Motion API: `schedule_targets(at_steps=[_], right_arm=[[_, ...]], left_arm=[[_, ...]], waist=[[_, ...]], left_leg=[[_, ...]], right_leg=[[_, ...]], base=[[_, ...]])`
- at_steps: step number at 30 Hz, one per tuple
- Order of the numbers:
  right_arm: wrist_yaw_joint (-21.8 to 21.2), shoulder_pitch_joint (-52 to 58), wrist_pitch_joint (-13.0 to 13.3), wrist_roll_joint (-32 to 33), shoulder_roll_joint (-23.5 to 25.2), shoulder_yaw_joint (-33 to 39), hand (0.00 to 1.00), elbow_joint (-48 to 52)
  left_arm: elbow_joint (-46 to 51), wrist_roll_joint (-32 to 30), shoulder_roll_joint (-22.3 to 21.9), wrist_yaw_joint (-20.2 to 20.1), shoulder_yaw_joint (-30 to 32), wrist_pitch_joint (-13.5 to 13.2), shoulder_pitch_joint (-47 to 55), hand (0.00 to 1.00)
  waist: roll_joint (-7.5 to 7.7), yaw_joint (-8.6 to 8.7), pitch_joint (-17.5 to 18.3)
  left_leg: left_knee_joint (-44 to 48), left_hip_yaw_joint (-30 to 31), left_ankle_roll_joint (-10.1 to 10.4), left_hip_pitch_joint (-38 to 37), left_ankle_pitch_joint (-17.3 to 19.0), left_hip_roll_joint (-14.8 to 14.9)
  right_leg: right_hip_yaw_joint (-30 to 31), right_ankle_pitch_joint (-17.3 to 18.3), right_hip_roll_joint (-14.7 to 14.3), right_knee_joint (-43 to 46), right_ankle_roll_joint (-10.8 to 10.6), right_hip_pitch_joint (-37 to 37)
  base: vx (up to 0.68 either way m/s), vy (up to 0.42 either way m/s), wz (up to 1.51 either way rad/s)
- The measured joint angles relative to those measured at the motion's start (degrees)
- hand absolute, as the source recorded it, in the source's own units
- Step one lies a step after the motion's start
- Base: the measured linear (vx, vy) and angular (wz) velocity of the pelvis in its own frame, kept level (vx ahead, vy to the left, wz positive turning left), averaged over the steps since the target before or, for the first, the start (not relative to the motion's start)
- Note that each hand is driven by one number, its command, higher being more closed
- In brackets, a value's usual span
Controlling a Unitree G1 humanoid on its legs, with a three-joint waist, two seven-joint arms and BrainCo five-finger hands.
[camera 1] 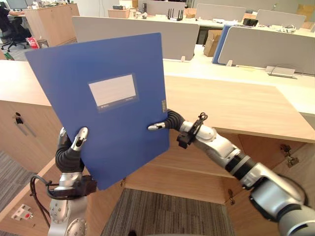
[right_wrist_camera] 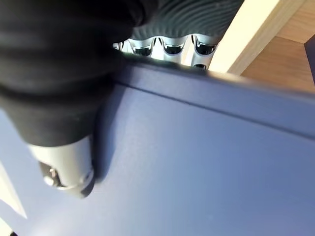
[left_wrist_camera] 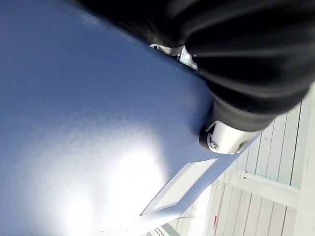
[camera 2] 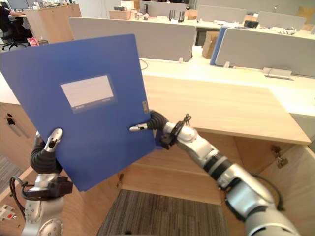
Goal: Walk over to the cabinet, pick up the folder, carry it to the office cabinet, place the folder inside the office cabinet, then close the office cabinet door
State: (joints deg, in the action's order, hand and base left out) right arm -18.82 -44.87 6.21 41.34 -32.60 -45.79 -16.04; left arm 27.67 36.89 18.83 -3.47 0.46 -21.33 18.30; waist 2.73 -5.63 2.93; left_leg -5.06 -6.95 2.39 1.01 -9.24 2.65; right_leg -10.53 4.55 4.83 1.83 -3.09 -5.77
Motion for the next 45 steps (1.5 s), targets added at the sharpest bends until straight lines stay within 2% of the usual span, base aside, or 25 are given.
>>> schedule_targets(at_steps=[4, 5, 12, 15, 18, 21, 22, 24, 25, 26, 27, 29, 30, 33, 37, 40, 42, 45], right_arm=[[-3.6, -1.1, -0.4, 5.0, -3.4, -1.3, 1.00, 1.5], [-3.8, -1.1, -0.5, 6.3, -3.8, -1.4, 1.00, 1.9], [-4.0, -2.3, -0.5, 8.9, -7.3, -0.3, 1.00, 2.8], [-3.3, 0.0, -0.6, 3.7, -6.4, 4.5, 1.00, 3.9], [-0.8, 4.7, -0.6, -1.8, -2.6, 11.4, 1.00, 6.8], [2.2, 11.7, -0.6, -6.9, 2.8, 18.8, 1.00, 8.0], [3.1, 13.2, -0.6, -8.1, 4.0, 20.5, 1.00, 8.2], [5.6, 18.3, -0.6, -10.0, 9.3, 28.4, 1.00, 10.2], [7.1, 20.4, -0.4, -11.3, 12.7, 33.4, 1.00, 13.1], [8.1, 21.0, 0.1, -11.6, 14.2, 35.8, 1.00, 14.5], [10.0, 21.8, 1.5, -12.9, 16.3, 40.5, 1.00, 16.8], [12.9, 22.2, 3.3, -15.7, 17.0, 46.8, 1.00, 19.1], [15.7, 22.3, 4.4, -19.1, 17.1, 50.3, 1.00, 19.8], [19.9, 23.9, 5.0, -25.8, 17.3, 52.0, 1.00, 21.5], [22.0, 26.0, 5.1, -33.9, 18.2, 51.8, 1.00, 22.5], [23.3, 26.2, 5.2, -41.2, 19.9, 49.9, 1.00, 23.9], [23.3, 26.4, 5.6, -45.5, 19.9, 46.9, 1.00, 24.4], [22.3, 28.6, 7.1, -52.2, 19.1, 37.8, 1.00, 23.5]], left_arm=[[0.0, 1.2, 1.9, -0.8, -0.9, -1.0, -0.1, 1.00], [-0.1, 1.5, 2.1, -0.8, -1.4, -1.2, -0.1, 0.00], [-2.4, 3.1, 3.3, -4.9, -5.8, -1.7, 0.0, 0.00], [-9.1, 3.2, 3.4, -7.6, -8.0, -0.4, 0.0, 0.00], [-18.2, 4.3, 2.9, -12.3, -11.9, 3.4, -0.7, 0.00], [-31.0, 6.9, -2.0, -14.6, -12.5, 7.0, -2.4, 0.00], [-33.2, 7.7, -3.2, -14.6, -12.2, 7.7, -2.7, 0.00], [-42.2, 9.8, -7.4, -14.0, -8.8, 10.5, -4.1, 0.00], [-48.4, 11.8, -9.5, -13.0, -5.7, 12.4, -4.6, 0.00], [-51.0, 12.7, -10.3, -12.6, -4.2, 13.0, -4.5, 0.00], [-54.8, 14.3, -11.5, -11.7, -2.0, 14.1, -4.1, 0.00], [-57.6, 15.9, -12.3, -11.3, -0.1, 14.7, -3.2, 0.00], [-59.9, 16.9, -12.5, -11.1, 1.2, 14.8, -3.2, 0.00], [-65.7, 17.1, -12.5, -10.9, 2.6, 14.9, -3.1, 0.00], [-72.2, 16.6, -12.9, -10.6, 3.3, 15.2, -2.8, 0.00], [-77.8, 13.7, -13.0, -10.4, 4.4, 15.3, -2.1, 0.00], [-80.6, 11.3, -13.0, -10.4, 4.9, 15.3, -1.5, 0.00], [-85.0, 8.2, -12.8, -10.5, 6.0, 15.3, -1.0, 0.00]], waist=[[-0.01, -0.17, 0.0], [-0.02, -0.22, 0.0], [-0.07, -0.50, 0.0], [-0.14, -0.39, 0.0], [-0.35, -0.17, 0.1], [-0.38, 0.05, 0.2], [-0.39, 0.06, 0.2], [-0.48, 0.22, 0.1], [-0.66, 0.76, 0.0], [-0.72, 1.17, -0.1], [-0.78, 1.73, -0.1], [-0.78, 2.04, -0.1], [-0.82, 2.18, -0.1], [-1.06, 3.11, 0.1], [-1.10, 3.20, 0.1], [-1.09, 3.24, 0.2], [-1.07, 3.24, 0.2], [-1.07, 3.21, 0.2]], left_leg=[[0.0, -0.3, 0.1, 0.0, 0.0, 0.3], [0.0, -0.4, 0.1, 0.0, 0.0, 0.3], [0.0, -0.5, 0.1, 0.0, -0.1, 0.4], [0.0, -0.7, 0.1, 0.0, -0.1, 0.5], [-0.1, -1.2, 0.2, 0.4, -0.1, 0.7], [0.0, -1.5, 0.1, 0.9, -0.1, 0.9], [0.0, -1.6, 0.2, 0.9, -0.1, 1.0], [0.0, -1.8, 0.2, 0.9, -0.1, 1.1], [0.0, -1.9, 0.2, 0.9, -0.1, 1.2], [0.0, -1.9, 0.2, 0.9, -0.1, 1.2], [0.0, -1.9, 0.2, 0.9, -0.1, 1.3], [0.0, -1.9, 0.2, 0.9, -0.1, 1.4], [0.0, -1.9, 0.2, 0.9, -0.1, 1.5], [0.0, -2.0, 0.3, 0.8, -0.1, 1.8], [0.0, -2.1, 0.4, 0.8, -0.2, 2.3], [0.0, -2.2, 0.7, 0.7, -0.2, 2.6], [0.0, -2.4, 0.8, 0.6, -0.2, 2.7], [0.0, -2.5, 1.1, 0.3, 0.0, 2.7]], right_leg=[[0.5, 0.0, -0.2, 0.4, 0.0, 0.5], [0.7, 0.0, -0.2, 0.6, 0.0, 0.6], [0.9, 0.0, -0.2, 1.0, 0.0, 0.9], [1.2, 0.0, -0.3, 1.2, 0.0, 1.1], [1.7, 0.0, -0.4, 1.1, 0.0, 1.8], [2.1, -0.1, -0.6, 1.0, 0.1, 2.5], [2.1, -0.1, -0.6, 1.0, 0.2, 2.5], [2.3, -0.1, -0.8, 0.8, 0.3, 2.5], [2.4, -0.2, -0.9, 0.6, 0.3, 2.5], [2.5, -0.2, -0.9, 0.5, 0.4, 2.5], [2.5, -0.2, -1.0, 0.5, 0.4, 2.5], [2.6, -0.3, -1.1, 0.4, 0.5, 2.5], [2.7, -0.3, -1.2, 0.3, 0.6, 2.5], [2.9, -0.5, -1.6, 0.0, 0.7, 2.5], [3.1, -0.7, -1.7, -0.1, 1.0, 2.5], [3.3, -0.8, -2.0, -0.2, 1.2, 2.5], [3.4, -1.0, -2.1, -0.4, 1.3, 2.4], [3.6, -1.0, -2.2, -0.4, 1.3, 2.2]], base=[[-0.01, 0.002, -0.05], [-0.02, 0.006, -0.06], [0.00, 0.001, -0.01], [-0.02, 0.003, -0.05], [-0.02, 0.005, -0.07], [-0.01, 0.001, -0.05], [0.01, -0.004, -0.06], [0.01, -0.008, -0.05], [0.01, -0.008, -0.05], [0.02, -0.010, -0.05], [0.02, -0.009, -0.04], [0.01, -0.006, -0.04], [0.00, 0.000, 0.00], [-0.03, -0.002, -0.04], [-0.02, 0.005, -0.03], [-0.01, 0.001, -0.02], [-0.01, 0.004, -0.05], [0.00, 0.005, -0.03]])
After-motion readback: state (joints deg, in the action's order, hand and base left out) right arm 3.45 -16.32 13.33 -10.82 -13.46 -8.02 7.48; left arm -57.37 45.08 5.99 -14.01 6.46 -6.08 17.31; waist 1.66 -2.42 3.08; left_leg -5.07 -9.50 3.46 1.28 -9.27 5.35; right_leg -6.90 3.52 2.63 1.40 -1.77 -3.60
